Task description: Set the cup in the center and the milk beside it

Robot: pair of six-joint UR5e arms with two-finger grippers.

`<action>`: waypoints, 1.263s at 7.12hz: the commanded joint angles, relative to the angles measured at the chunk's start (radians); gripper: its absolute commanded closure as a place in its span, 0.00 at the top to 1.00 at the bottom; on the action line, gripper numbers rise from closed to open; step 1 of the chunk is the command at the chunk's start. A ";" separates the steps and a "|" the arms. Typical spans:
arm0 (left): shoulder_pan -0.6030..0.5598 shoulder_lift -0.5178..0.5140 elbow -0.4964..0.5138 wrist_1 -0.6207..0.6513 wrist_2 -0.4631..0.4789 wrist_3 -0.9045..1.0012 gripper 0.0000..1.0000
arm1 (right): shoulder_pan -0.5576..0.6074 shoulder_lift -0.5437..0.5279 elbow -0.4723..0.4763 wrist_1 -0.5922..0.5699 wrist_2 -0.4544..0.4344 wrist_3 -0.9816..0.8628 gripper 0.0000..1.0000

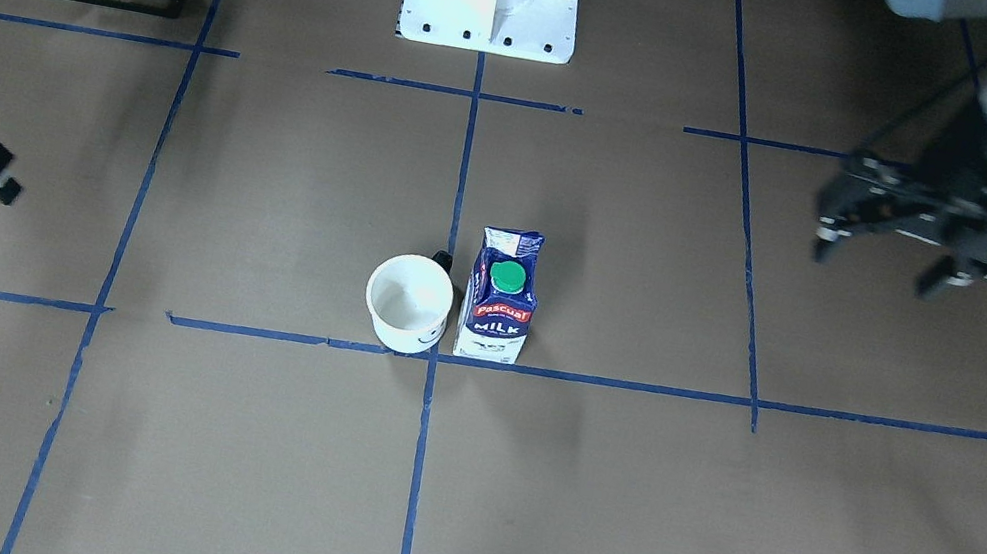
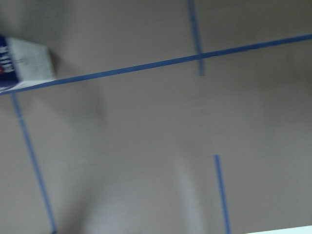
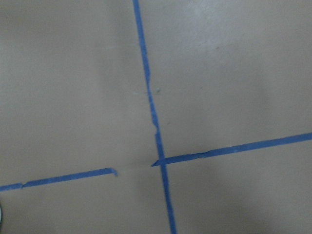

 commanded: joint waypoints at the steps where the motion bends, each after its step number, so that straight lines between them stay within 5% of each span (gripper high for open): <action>1: -0.191 0.175 0.053 -0.001 -0.019 0.400 1.00 | 0.205 -0.056 -0.006 -0.267 0.019 -0.515 1.00; 4: -0.461 0.263 0.296 0.002 -0.022 0.836 1.00 | 0.420 -0.130 -0.033 -0.463 -0.006 -1.006 1.00; 6: -0.463 0.260 0.317 0.105 -0.033 0.817 1.00 | 0.387 -0.139 -0.029 -0.465 -0.003 -1.015 1.00; 9: -0.465 0.321 0.291 0.098 -0.112 0.773 1.00 | 0.387 -0.138 -0.020 -0.465 -0.027 -1.018 1.00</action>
